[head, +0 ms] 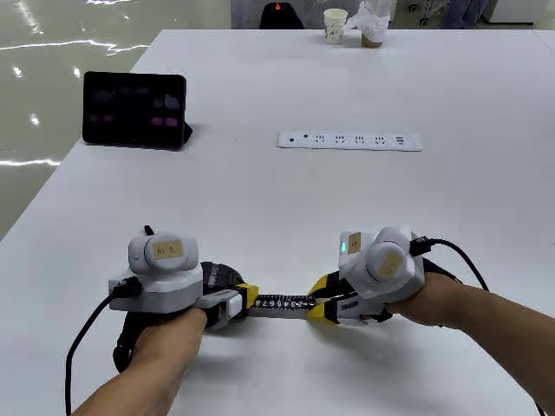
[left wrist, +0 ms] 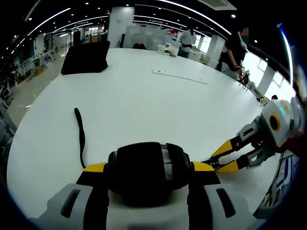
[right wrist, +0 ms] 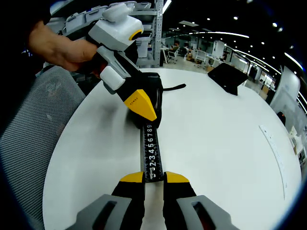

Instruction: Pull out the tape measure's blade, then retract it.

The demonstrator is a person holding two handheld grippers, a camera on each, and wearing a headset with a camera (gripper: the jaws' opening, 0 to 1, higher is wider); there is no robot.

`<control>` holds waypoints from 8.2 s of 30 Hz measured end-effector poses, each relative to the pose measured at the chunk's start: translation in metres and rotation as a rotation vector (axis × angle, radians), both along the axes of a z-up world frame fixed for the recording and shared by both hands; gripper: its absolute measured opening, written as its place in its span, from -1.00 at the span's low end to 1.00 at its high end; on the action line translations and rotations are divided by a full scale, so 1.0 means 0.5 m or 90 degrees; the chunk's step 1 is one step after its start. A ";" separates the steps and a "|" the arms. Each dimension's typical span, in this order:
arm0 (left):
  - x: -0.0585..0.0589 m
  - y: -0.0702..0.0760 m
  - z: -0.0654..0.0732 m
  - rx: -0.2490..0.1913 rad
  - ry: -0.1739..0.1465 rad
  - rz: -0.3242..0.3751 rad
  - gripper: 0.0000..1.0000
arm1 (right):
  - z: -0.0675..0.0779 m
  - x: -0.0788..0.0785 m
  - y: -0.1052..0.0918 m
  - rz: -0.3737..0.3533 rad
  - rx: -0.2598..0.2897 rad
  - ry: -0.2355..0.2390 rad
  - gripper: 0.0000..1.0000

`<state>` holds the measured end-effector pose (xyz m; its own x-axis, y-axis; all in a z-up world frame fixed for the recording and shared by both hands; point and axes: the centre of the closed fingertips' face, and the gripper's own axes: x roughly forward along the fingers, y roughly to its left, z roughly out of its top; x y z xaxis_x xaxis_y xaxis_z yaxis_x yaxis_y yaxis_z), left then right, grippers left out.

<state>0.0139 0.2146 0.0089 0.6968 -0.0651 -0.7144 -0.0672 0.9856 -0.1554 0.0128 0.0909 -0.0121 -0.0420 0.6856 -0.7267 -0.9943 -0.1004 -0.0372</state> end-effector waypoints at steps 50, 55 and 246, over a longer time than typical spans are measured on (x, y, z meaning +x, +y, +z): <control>0.001 0.002 -0.003 -0.010 0.003 0.005 0.23 | -0.001 -0.014 0.092 0.014 0.017 -0.013 -0.79; 0.001 0.001 -0.003 -0.012 0.004 0.005 0.23 | -0.001 -0.015 0.106 0.015 0.021 -0.012 -0.79; -0.159 -0.030 0.081 0.010 -0.146 -0.320 0.98 | 0.116 -0.091 -0.248 -0.404 0.184 0.011 0.98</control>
<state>-0.0657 0.1996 0.0491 0.7202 -0.4200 -0.5522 0.4458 0.8900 -0.0954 -0.0329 -0.0330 0.0461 0.4210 0.7470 -0.5145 -0.8579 0.5121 0.0414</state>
